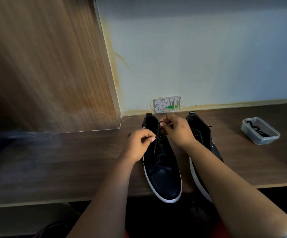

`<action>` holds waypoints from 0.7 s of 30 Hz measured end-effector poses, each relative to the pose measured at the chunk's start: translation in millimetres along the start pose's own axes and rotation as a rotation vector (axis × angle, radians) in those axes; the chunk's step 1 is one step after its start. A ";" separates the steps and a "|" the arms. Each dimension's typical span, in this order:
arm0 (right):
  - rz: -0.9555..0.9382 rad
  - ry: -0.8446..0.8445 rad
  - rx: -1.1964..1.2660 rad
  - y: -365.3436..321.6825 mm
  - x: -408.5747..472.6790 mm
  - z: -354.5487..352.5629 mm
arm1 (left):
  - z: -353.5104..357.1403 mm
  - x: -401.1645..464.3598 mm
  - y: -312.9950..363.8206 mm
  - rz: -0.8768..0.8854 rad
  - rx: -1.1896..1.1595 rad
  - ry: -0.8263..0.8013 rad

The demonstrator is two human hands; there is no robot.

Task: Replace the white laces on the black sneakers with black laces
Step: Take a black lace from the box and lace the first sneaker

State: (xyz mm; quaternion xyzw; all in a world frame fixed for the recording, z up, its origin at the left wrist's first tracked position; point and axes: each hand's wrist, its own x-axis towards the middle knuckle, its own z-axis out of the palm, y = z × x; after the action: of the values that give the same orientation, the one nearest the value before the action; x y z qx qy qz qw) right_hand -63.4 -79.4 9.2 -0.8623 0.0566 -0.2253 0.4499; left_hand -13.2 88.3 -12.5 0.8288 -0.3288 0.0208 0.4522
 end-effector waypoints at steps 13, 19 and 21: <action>0.177 -0.001 0.126 1.3 -5.5 -7.0 | -6.1 -0.7 15.0 -0.437 -0.236 -0.247; 0.167 -0.263 0.240 -36.7 -32.3 -5.9 | -38.7 2.4 58.2 -0.351 -0.881 -0.042; 0.142 -0.403 0.358 -52.7 -41.8 -0.8 | -44.2 -0.5 70.5 -0.273 -0.927 -0.051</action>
State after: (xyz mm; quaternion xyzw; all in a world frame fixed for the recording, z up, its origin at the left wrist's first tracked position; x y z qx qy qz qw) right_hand -106.6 -36.4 37.7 -0.7902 -0.0144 -0.0236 0.6122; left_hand -41.7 95.9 65.4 0.5758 -0.2026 -0.2080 0.7643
